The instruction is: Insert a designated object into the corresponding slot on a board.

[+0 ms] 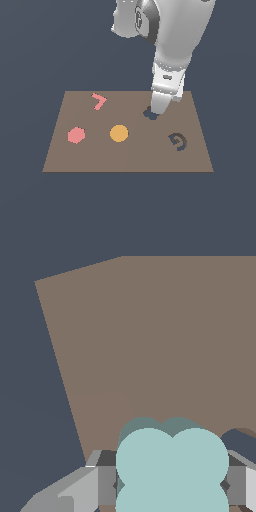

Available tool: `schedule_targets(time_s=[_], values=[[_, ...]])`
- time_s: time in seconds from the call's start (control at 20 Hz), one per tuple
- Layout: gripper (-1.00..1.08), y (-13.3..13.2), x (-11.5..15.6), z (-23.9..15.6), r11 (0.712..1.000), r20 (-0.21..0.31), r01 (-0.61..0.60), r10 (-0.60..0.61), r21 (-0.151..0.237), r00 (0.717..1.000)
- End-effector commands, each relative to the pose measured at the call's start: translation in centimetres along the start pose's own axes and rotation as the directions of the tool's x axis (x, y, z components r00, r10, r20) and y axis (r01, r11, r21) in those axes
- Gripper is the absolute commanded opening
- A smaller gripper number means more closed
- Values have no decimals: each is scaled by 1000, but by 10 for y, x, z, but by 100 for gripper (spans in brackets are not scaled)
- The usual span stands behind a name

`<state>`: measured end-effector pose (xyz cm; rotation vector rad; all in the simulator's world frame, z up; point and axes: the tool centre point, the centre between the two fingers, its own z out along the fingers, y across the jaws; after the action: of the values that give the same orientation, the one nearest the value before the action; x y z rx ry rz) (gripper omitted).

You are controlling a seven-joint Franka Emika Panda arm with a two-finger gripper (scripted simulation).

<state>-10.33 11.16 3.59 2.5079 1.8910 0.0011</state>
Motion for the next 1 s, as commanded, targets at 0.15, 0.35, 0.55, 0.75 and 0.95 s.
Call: schedule_targets(time_s=[0.15,0.35,0.55,0.75,0.95], values=[[-100,8,-8,-1,978,0,207,-207,-1,978],[-100,15,-12,-2,936,0,351,-351,-1,936],[-100,23,-15,-2,873,0,487,-487,-1,873],[-100,31,-17,-3,790,1,613,-613,-1,790],[-100,39,-18,-3,694,1,720,-720,-1,694]])
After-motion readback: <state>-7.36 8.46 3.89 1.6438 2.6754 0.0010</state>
